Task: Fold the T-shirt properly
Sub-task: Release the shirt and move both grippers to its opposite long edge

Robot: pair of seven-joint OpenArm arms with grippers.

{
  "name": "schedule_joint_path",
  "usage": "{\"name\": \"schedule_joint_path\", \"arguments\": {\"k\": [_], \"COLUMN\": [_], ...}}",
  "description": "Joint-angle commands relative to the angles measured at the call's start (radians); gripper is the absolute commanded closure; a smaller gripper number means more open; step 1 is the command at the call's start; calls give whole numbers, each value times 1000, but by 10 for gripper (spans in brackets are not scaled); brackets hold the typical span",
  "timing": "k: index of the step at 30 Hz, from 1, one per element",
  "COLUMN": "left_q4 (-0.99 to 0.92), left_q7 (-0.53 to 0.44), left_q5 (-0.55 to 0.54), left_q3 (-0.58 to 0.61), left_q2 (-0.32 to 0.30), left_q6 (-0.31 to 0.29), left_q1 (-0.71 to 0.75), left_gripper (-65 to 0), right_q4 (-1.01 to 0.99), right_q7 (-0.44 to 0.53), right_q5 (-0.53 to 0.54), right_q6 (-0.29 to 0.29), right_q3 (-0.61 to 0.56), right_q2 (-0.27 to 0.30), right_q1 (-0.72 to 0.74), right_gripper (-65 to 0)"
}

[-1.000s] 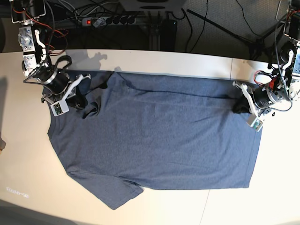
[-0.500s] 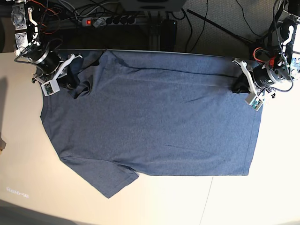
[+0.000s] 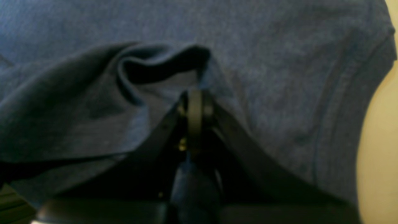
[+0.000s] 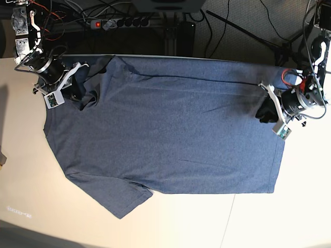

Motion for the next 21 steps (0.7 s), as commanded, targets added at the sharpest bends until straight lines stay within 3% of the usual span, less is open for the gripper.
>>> {"name": "schedule_joint_path", "arguments": {"k": [1,5,8,16,21], "left_q4": [12,-33,-177,-772,-1106], "left_q7": [-16,-40,-98,-126,-162], "left_q5": [-21,-18,-19,-41,-41], "left_q3": [-9,-9,-9,-8,-7], "left_q2": [-18,-18,-16,64,95], "left_q6": [-10,-5,-5,-3,-60], "left_q1": [-40,-146,-251,-629,-796], "left_gripper": [-176,-281,-339,-342,-342], "right_q4": [12,12,12,11,11], "right_q7": [10,10,9,10,5], "right_q5": [4,4,3,4,3], "right_q6": [63,63,63,63,63], "right_q3": [11,11,11,11,11], "right_q2": [16,16,16,16,16], "right_q1": [6,5,5,13,13], "right_gripper": [0,0,0,0,0]}}
